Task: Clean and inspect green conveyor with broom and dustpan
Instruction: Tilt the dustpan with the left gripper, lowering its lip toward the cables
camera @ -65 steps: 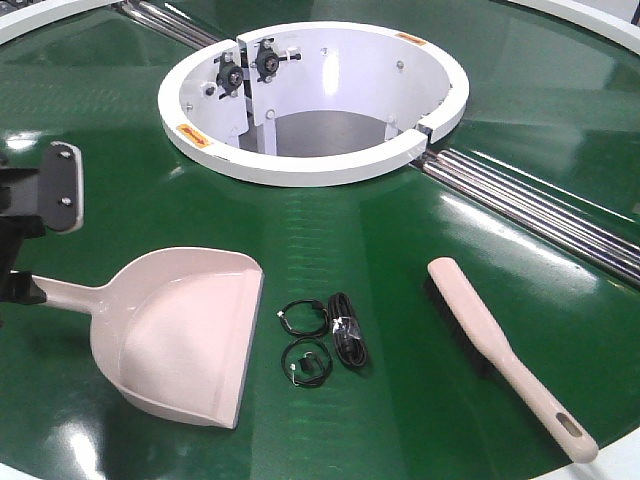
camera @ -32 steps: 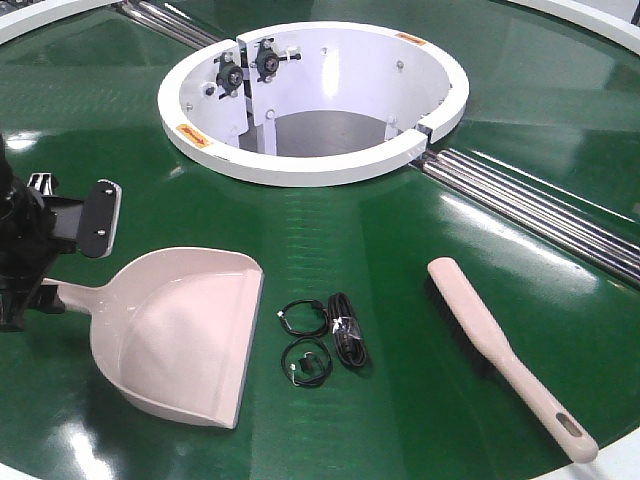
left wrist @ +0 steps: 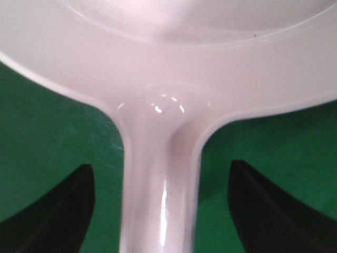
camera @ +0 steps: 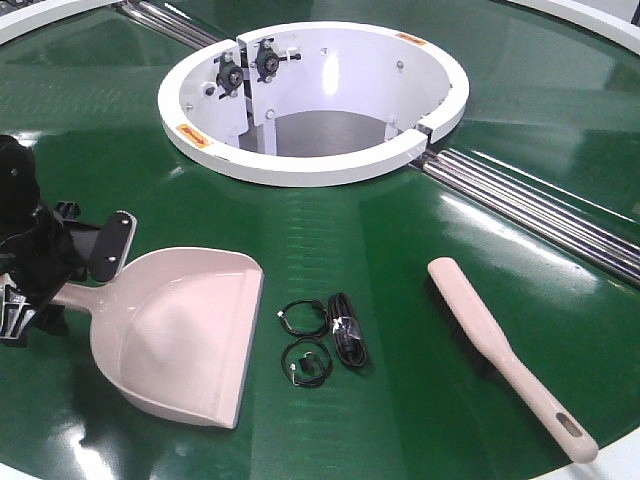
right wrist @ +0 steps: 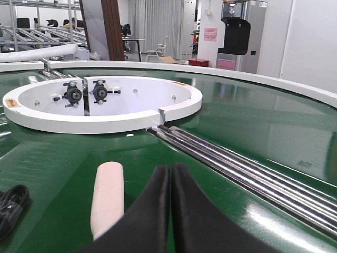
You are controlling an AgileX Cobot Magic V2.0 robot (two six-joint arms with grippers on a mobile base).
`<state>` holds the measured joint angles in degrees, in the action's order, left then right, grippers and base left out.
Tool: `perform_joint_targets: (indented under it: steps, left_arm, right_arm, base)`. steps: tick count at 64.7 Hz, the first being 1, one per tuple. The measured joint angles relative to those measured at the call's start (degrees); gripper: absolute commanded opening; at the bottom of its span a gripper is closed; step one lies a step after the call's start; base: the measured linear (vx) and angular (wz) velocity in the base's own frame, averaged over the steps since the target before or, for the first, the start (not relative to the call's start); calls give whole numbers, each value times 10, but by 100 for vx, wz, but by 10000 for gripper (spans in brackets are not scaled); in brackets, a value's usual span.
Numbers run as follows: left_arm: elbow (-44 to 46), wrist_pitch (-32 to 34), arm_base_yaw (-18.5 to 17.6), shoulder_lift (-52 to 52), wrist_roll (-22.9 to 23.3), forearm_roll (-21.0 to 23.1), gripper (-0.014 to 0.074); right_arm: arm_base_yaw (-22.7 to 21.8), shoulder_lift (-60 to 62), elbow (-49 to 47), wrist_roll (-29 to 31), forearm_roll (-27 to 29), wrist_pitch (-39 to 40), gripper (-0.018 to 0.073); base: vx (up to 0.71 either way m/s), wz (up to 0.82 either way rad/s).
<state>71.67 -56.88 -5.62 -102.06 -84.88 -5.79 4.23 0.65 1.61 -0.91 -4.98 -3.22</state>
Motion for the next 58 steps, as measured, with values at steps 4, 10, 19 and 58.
perform_joint_targets:
  steps: [4, 10, 19, 58]
  left_arm:
    - [0, 0, 0, -6, -2, 0, 392]
    - [0, 0, 0, -14, -3, -1, 321]
    - [0, 0, 0, -19, -4, -6, 138]
    - [0, -41, -6, 26, 35, -10, -8]
  right_arm:
    - [0, 0, 0, 0, 0, 0, -8]
    - [0, 0, 0, 0, 0, 0, -8]
    - [0, 0, 0, 0, 0, 1, -8]
    - [0, 0, 0, 0, 0, 1, -8]
  base:
    - [0, 0]
    - [0, 0]
    - [0, 0]
    - [0, 0]
